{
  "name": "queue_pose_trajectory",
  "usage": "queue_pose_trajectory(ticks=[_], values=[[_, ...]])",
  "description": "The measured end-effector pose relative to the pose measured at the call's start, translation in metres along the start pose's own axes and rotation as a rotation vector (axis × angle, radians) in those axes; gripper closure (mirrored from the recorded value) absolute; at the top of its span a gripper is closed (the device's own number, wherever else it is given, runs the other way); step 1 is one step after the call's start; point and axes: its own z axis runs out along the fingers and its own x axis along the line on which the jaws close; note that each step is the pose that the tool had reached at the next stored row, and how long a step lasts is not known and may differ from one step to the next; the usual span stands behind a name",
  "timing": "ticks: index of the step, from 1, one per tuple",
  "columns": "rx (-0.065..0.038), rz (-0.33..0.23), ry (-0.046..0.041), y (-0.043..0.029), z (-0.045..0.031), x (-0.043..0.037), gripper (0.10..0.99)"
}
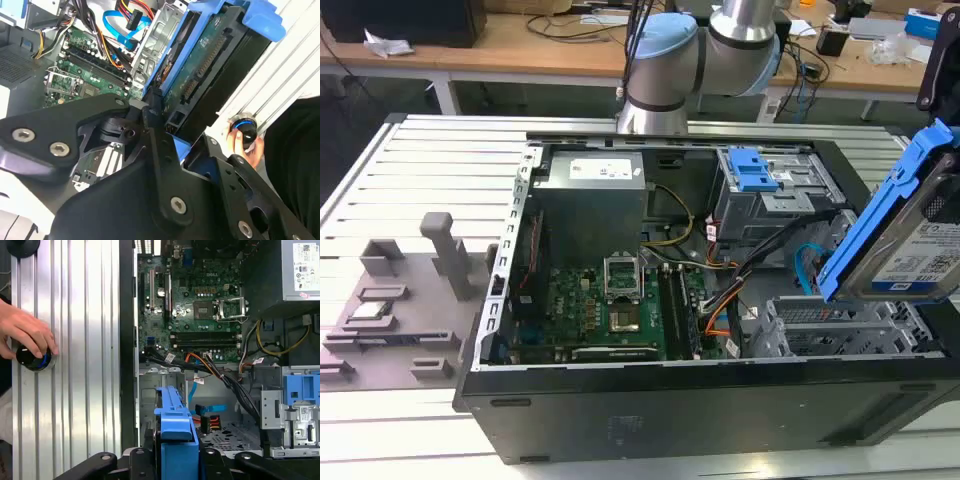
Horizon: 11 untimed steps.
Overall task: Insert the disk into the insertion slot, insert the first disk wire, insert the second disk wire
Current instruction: 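Insert the disk into the insertion slot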
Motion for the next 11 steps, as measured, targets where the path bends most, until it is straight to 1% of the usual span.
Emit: queue_pose_trajectory(ticks=[2, 3, 4, 6, 11], values=[[0.0, 0.0, -0.0001, 0.0001, 0.0014, 0.0, 0.722], [0.0, 0.0, 0.0, 0.0003, 0.0045, 0.0, 0.722], [0.0, 0.0, 0.0, 0.0004, 0.0091, -0.0001, 0.722], [0.0, 0.0, 0.0001, 0.0037, 0.0154, -0.0011, 0.722], [0.0, 0.0, 0.0001, 0.0093, 0.0232, -0.0045, 0.722]])
